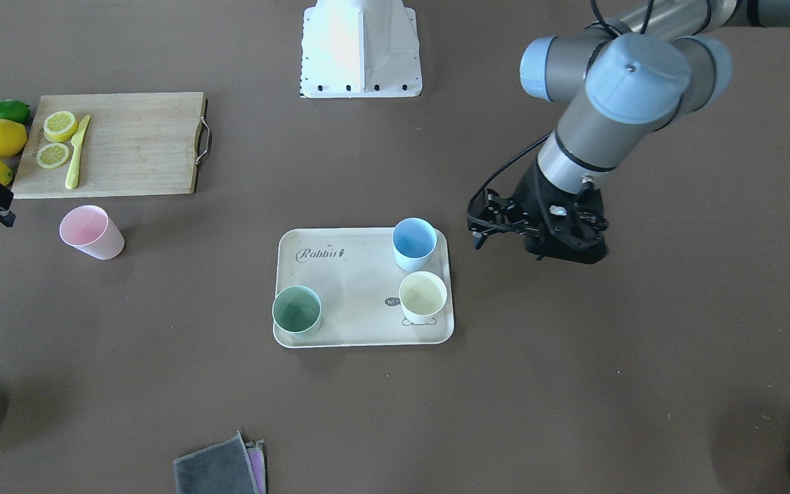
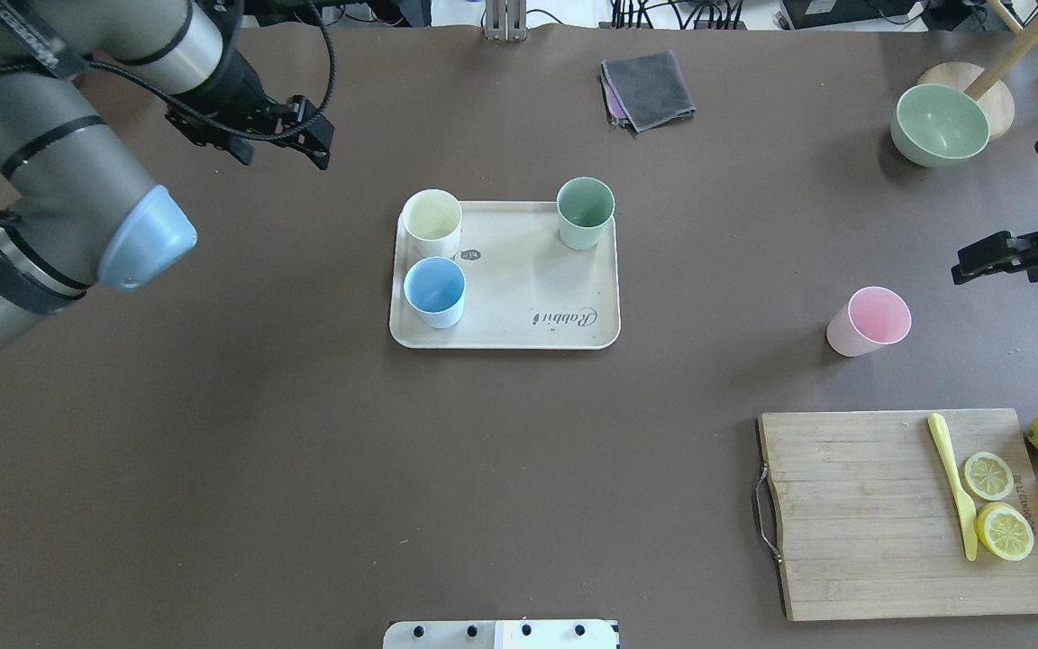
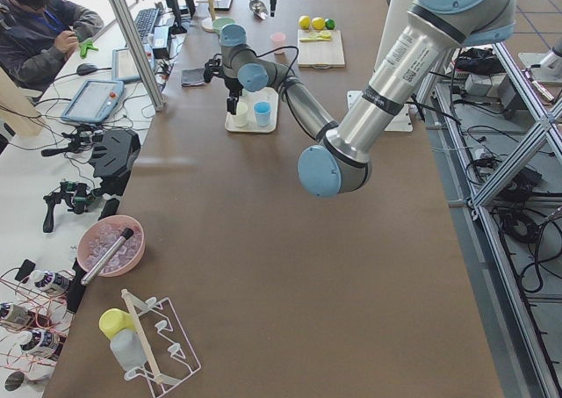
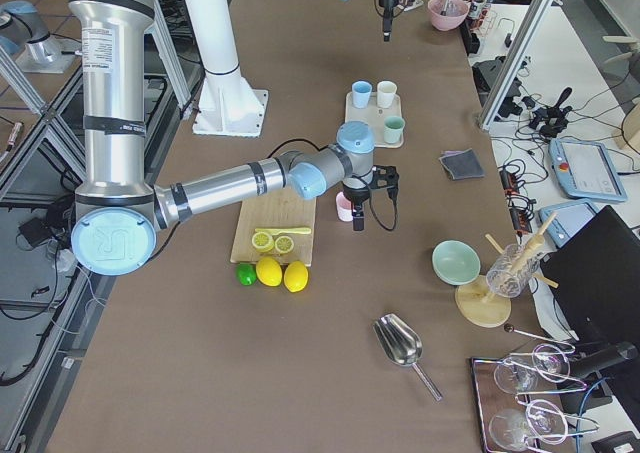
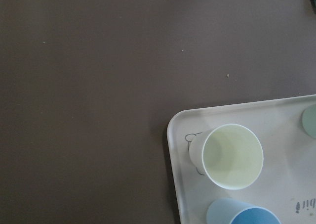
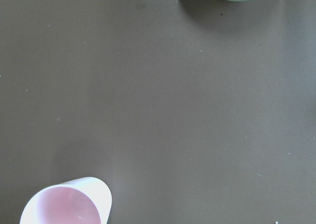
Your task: Place all cups on tray
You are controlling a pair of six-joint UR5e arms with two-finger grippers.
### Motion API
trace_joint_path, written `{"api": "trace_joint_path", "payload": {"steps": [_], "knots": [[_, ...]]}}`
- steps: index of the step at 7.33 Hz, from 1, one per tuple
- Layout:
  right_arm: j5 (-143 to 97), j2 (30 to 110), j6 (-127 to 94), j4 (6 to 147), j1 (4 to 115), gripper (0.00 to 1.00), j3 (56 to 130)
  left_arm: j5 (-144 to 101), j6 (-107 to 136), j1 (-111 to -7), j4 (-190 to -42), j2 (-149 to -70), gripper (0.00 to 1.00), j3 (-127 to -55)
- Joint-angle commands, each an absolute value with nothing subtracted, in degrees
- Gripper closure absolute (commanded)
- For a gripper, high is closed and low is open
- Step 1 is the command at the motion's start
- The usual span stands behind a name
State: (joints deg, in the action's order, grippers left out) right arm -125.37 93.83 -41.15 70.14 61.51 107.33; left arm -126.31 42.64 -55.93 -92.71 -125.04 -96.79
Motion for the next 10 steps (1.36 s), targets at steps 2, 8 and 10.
{"api": "trace_joint_path", "payload": {"steps": [2, 8, 10], "knots": [[-119.0, 95.7, -53.6, 61.4, 51.5, 0.02, 106.8, -127.3, 33.9, -60.6, -91.2, -121.6, 0.03, -97.4], [-116.6, 90.2, -54.1, 60.9, 50.4, 1.0, 100.8, -126.8, 33.9, -60.6, -91.7, -120.9, 0.03, -97.2], [-117.0, 88.6, -55.8, 61.2, 50.4, 1.0, 102.1, -127.0, 33.9, -60.5, -91.8, -120.9, 0.03, -97.0]]}}
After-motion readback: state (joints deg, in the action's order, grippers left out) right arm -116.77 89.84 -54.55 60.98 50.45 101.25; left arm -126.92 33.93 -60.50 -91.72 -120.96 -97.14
